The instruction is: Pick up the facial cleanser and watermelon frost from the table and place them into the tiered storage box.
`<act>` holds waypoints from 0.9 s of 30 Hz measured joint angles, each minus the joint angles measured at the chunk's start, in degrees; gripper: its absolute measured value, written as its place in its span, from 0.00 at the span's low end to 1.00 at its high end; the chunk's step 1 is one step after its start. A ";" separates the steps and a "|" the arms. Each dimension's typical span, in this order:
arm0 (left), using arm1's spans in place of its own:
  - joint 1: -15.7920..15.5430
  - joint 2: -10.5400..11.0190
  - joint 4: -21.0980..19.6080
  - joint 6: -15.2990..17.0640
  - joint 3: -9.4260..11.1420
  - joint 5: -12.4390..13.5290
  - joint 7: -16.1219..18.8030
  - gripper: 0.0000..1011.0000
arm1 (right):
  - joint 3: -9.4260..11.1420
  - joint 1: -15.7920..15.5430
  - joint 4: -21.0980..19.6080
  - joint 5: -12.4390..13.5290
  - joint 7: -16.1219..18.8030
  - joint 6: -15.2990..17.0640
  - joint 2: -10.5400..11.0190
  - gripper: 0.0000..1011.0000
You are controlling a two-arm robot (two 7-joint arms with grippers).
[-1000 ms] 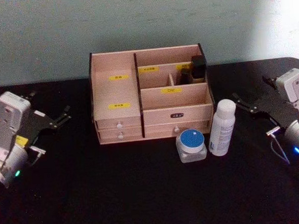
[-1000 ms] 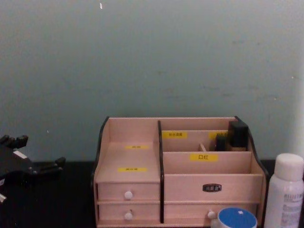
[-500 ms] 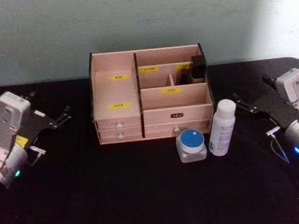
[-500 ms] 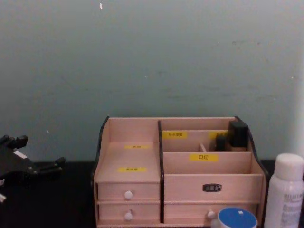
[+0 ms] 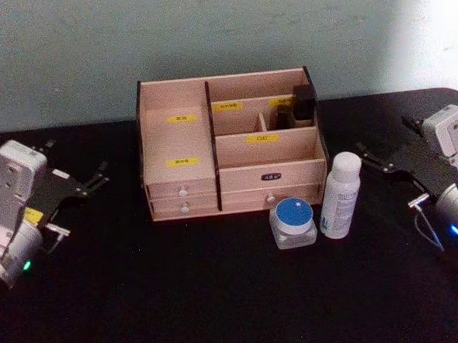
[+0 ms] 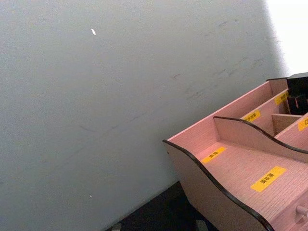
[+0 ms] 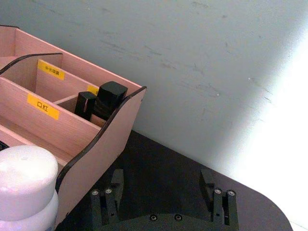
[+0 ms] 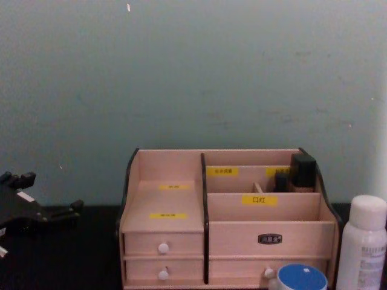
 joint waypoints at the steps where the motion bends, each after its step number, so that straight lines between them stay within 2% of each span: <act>1: 0.00 0.00 0.00 0.00 0.00 0.00 0.00 0.99 | 0.00 0.00 0.00 0.00 0.00 0.00 0.00 0.99; 20: 0.00 0.00 0.00 0.00 0.00 0.00 0.00 0.99 | 0.00 0.00 0.00 0.00 0.00 0.00 0.00 0.99; 27: 0.00 0.00 0.00 0.00 0.00 0.00 0.00 0.99 | 1.62 -2.30 -1.99 0.48 1.06 0.40 0.28 0.99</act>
